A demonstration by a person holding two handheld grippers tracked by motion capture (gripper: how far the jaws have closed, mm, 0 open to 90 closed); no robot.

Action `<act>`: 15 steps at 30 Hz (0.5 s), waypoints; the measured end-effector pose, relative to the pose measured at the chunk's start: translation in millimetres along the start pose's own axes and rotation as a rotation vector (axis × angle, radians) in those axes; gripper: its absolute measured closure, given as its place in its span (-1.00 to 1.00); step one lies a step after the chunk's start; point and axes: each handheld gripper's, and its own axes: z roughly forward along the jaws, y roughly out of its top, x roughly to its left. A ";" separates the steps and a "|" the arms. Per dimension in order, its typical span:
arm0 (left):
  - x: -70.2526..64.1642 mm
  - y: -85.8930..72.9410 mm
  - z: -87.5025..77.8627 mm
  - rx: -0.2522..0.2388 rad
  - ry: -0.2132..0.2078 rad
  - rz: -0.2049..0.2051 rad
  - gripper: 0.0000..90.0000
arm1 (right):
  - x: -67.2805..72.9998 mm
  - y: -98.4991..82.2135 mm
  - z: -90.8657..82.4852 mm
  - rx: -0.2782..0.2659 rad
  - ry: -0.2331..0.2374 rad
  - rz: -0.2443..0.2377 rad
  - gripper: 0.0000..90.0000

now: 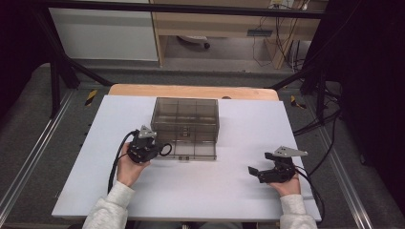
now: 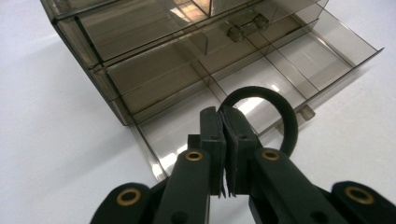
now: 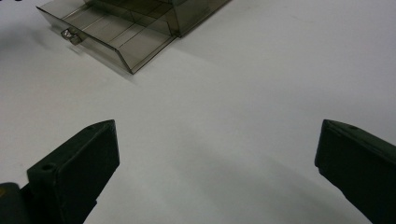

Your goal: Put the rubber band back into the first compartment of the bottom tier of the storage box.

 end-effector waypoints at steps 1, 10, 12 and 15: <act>0.7 0.0 0.4 -0.003 0.001 -0.002 0.93 | 0.0 0.0 0.0 0.000 0.000 0.000 -0.99; 5.1 -0.1 3.9 -0.010 0.021 -0.003 0.93 | 0.0 -0.1 0.3 0.000 0.001 -0.001 -0.99; 5.8 -0.3 5.4 -0.008 0.020 -0.005 0.93 | 0.0 -0.1 0.3 0.001 0.001 -0.001 -0.99; 7.2 -0.6 8.0 -0.006 0.029 -0.006 0.93 | 0.1 0.0 0.3 0.001 0.001 0.000 -0.99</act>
